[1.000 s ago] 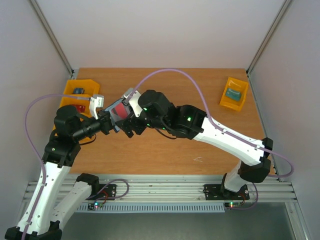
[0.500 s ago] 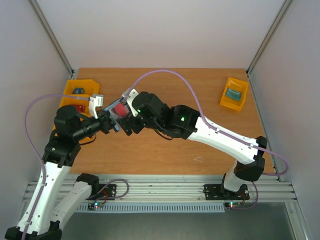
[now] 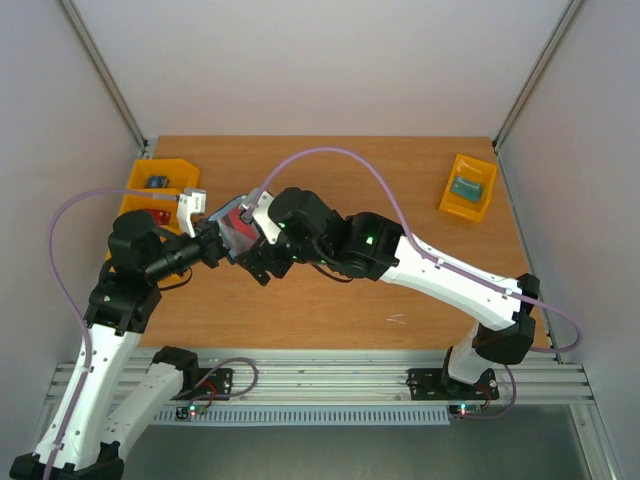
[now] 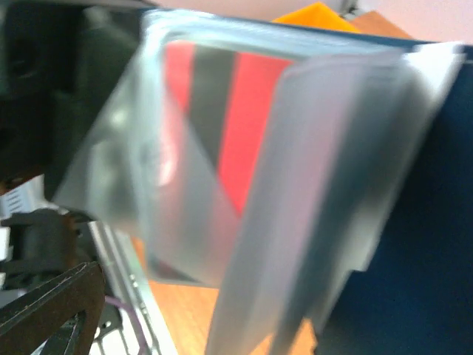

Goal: Take the credit cards out of the card holder

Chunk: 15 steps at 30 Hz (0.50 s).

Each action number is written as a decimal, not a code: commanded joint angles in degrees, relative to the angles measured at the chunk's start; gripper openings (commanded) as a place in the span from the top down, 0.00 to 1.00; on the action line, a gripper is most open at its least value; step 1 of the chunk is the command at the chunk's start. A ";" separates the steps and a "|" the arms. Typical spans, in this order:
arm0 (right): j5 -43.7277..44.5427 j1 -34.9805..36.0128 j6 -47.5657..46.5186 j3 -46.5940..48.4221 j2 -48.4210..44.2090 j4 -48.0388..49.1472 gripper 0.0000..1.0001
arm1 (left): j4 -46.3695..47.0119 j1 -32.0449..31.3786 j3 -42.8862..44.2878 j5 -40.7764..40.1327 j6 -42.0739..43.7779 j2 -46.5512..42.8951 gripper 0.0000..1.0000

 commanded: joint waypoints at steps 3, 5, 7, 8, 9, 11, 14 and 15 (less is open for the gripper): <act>-3.14 0.40 -3.85 1.15 1.02 -0.20 0.01 | 2.94 0.08 0.51 0.75 -0.25 -0.89 1.00; 0.51 0.38 -3.13 3.06 2.41 -1.19 0.02 | 2.88 0.09 0.51 1.01 -0.27 -0.92 1.00; 4.94 0.33 -2.16 3.92 3.07 -1.19 0.02 | 3.06 0.08 0.51 1.48 -0.34 -0.92 1.00; 7.28 0.33 -1.40 4.06 3.23 -1.04 0.01 | 3.15 0.08 0.51 1.66 -0.36 -0.91 1.00; 9.10 0.22 -0.40 4.28 3.35 -1.01 0.02 | 3.24 0.07 0.51 1.80 -0.36 -1.00 1.00; 10.80 -0.08 1.42 4.50 3.55 -1.01 0.02 | 3.32 0.08 0.36 2.09 -0.45 -0.98 1.00; 11.73 -0.27 2.90 4.74 3.80 -1.27 0.01 | 3.43 0.12 0.08 2.01 -0.46 -1.05 1.00; 12.19 -0.29 3.34 4.89 3.89 -1.61 0.02 | 3.42 0.08 0.01 2.13 -0.45 -1.07 1.00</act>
